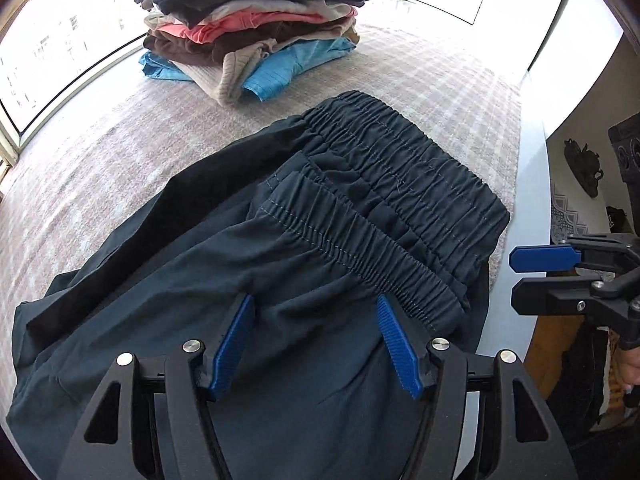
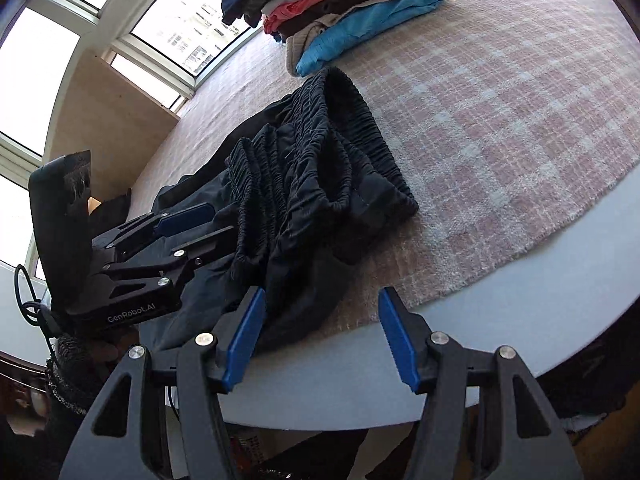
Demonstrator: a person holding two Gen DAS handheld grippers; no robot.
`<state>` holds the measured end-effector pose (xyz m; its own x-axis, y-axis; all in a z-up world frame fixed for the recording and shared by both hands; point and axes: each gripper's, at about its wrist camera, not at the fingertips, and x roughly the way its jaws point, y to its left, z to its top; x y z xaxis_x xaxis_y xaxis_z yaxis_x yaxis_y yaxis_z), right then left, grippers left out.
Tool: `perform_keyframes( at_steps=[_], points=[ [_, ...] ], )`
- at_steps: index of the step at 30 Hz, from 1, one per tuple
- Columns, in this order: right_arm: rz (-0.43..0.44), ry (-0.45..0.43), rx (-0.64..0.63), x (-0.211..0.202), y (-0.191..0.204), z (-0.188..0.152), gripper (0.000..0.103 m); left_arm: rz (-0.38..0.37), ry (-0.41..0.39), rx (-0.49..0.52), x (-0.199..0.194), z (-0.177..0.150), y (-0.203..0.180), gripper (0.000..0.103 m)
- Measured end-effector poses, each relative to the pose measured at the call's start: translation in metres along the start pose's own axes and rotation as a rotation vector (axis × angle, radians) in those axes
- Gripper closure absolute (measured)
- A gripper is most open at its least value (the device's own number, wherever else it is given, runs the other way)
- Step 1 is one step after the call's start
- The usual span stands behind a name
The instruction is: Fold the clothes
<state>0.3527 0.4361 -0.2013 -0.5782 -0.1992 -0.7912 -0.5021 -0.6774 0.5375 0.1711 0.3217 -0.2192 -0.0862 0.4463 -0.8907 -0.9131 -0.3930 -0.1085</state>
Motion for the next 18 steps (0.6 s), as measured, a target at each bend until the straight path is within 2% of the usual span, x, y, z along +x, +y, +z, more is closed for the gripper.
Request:
perform_keyframes(
  at_steps=[2, 5, 9, 13, 18],
  points=[
    [0.021, 0.019, 0.016, 0.009, 0.003, 0.0, 0.045, 0.014, -0.025, -0.033, -0.022, -0.006, 0.011, 0.042],
    [-0.018, -0.022, -0.031, 0.003, 0.017, -0.002, 0.045, 0.073, -0.05, -0.081, -0.063, -0.03, 0.034, 0.042],
    [-0.086, -0.093, -0.11, -0.009, 0.04, -0.005, 0.045, 0.222, -0.008, -0.188, -0.098, -0.085, 0.081, 0.042],
    [-0.155, -0.165, -0.19, -0.021, 0.062, -0.008, 0.052, 0.265, 0.036, -0.366, -0.114, -0.152, 0.123, 0.042],
    [-0.192, -0.095, -0.333, 0.02, 0.095, -0.002, 0.052, 0.313, 0.092, -0.591, -0.133, -0.235, 0.176, 0.042]
  ],
)
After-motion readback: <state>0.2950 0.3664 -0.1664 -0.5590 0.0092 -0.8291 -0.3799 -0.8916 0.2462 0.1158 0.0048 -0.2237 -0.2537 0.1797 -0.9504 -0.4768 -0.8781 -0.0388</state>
